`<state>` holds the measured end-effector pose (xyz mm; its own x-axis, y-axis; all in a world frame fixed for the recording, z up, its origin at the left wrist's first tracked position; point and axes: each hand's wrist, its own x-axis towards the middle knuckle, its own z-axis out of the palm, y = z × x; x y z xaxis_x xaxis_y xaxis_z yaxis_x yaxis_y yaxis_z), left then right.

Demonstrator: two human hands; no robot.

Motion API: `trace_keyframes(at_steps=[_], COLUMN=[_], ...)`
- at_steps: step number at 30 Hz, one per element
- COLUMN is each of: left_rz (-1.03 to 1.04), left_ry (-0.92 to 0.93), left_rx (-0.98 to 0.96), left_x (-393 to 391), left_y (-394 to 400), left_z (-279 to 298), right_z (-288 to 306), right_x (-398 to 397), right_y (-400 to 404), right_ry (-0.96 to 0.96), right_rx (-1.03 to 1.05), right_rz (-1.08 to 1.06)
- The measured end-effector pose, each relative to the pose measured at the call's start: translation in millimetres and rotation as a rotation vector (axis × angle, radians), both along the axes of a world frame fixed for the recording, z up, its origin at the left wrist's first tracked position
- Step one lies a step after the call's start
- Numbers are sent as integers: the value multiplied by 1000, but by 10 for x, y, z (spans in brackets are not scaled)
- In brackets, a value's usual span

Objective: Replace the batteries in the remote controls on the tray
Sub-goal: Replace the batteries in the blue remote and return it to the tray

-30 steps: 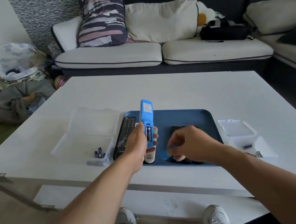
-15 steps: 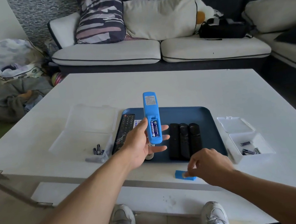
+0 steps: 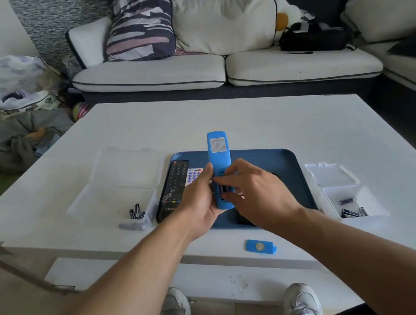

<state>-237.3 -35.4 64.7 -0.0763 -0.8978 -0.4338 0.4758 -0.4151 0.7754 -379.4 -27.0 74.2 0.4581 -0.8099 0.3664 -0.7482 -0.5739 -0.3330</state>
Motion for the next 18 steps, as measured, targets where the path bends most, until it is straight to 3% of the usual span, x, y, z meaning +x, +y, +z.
trace_keyframes(at_steps=[10,18], left_rz=[119,38], left_ry=[106,-79], left_rx=[-16,-32], left_x=[98,88], left_y=[-1,78], left_z=[9,50], right_z=[43,134], right_x=[185,215], right_y=[-76,-82], right_ry=[90,-42], right_rx=[20,181], right_rz=[18,-53])
